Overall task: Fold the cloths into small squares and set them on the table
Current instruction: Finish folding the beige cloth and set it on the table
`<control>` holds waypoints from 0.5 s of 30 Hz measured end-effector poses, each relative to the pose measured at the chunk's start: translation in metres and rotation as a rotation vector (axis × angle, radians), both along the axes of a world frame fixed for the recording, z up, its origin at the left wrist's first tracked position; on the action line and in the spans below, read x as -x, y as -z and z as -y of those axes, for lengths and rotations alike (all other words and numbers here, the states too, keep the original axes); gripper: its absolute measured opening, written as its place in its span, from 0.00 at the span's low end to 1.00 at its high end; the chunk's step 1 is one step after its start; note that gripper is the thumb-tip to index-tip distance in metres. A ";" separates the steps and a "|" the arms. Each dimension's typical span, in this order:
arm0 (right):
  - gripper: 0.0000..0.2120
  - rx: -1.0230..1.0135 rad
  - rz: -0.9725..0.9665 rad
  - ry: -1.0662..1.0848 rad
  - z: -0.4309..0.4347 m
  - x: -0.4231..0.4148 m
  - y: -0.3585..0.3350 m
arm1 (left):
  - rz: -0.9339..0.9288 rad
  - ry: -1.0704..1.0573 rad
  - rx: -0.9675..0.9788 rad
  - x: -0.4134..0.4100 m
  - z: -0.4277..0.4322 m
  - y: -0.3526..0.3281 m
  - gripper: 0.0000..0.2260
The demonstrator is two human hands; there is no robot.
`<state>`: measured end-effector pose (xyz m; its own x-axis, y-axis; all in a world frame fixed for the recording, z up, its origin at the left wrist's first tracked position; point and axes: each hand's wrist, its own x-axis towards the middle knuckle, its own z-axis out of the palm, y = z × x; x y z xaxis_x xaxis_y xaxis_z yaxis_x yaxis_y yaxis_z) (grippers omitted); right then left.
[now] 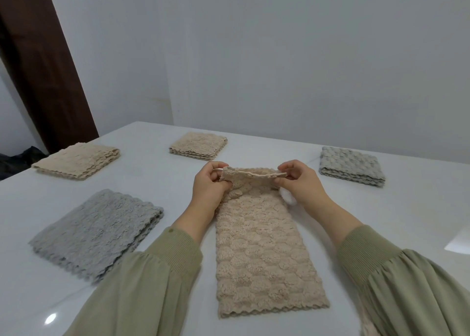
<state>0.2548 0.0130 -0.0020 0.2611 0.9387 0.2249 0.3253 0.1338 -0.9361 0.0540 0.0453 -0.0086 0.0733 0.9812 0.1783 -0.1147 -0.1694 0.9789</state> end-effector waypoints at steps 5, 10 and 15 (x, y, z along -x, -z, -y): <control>0.06 0.022 -0.009 -0.006 0.001 0.001 0.003 | 0.045 0.013 0.021 -0.001 0.001 0.000 0.19; 0.09 0.035 -0.068 0.002 -0.002 -0.001 -0.003 | 0.103 0.026 0.039 -0.002 0.000 -0.009 0.20; 0.08 -0.011 -0.140 -0.001 -0.001 0.002 -0.033 | 0.174 0.028 0.021 -0.001 0.005 -0.033 0.20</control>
